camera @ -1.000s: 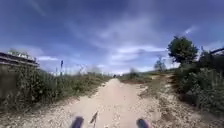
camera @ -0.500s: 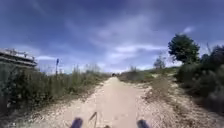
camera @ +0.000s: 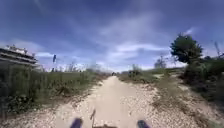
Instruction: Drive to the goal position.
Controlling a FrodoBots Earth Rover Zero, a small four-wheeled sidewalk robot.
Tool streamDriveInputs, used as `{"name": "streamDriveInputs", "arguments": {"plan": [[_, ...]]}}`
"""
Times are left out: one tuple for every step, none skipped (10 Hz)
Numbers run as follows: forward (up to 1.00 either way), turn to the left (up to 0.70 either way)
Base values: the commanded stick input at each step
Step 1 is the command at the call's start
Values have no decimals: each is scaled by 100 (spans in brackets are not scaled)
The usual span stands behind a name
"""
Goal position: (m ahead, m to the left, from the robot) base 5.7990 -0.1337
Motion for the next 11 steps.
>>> {"name": "streamDriveInputs", "arguments": {"plan": [[85,0],[85,0],[85,0],[85,0],[85,0],[85,0],[85,0],[85,0],[85,0],[85,0],[85,0]]}}
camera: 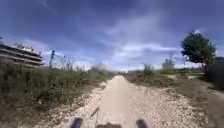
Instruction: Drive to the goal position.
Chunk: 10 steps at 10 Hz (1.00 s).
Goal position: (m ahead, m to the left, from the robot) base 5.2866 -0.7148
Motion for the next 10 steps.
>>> {"name": "streamDriveInputs", "arguments": {"plan": [[85,0],[85,-3],[85,-13],[85,-29],[85,0],[85,0],[85,0],[85,-5],[85,-34],[85,-34]]}}
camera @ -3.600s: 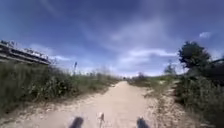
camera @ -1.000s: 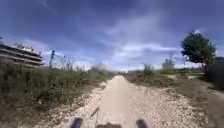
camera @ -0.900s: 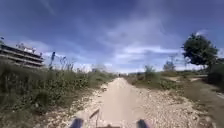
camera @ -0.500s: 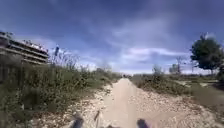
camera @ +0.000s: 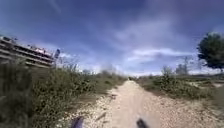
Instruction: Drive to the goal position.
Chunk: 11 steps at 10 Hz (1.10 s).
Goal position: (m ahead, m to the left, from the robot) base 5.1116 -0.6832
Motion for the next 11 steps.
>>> {"name": "streamDriveInputs", "arguments": {"plan": [[85,0],[85,-4],[85,-33],[85,-24],[85,0],[85,-4],[85,-33],[85,-32],[85,-1],[85,-22],[85,-34]]}}
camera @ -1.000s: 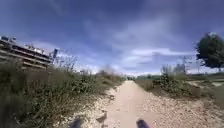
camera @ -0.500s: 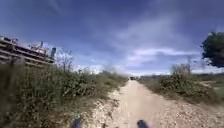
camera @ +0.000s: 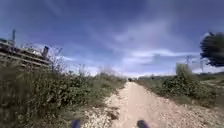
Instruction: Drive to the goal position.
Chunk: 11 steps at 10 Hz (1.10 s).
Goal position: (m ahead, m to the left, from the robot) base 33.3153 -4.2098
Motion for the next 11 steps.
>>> {"name": "streamDriveInputs", "arguments": {"plan": [[85,-2],[85,0],[85,-29],[85,-34],[85,-6],[85,-29],[85,-34],[85,-7],[85,-7],[85,-26],[85,-6]]}}
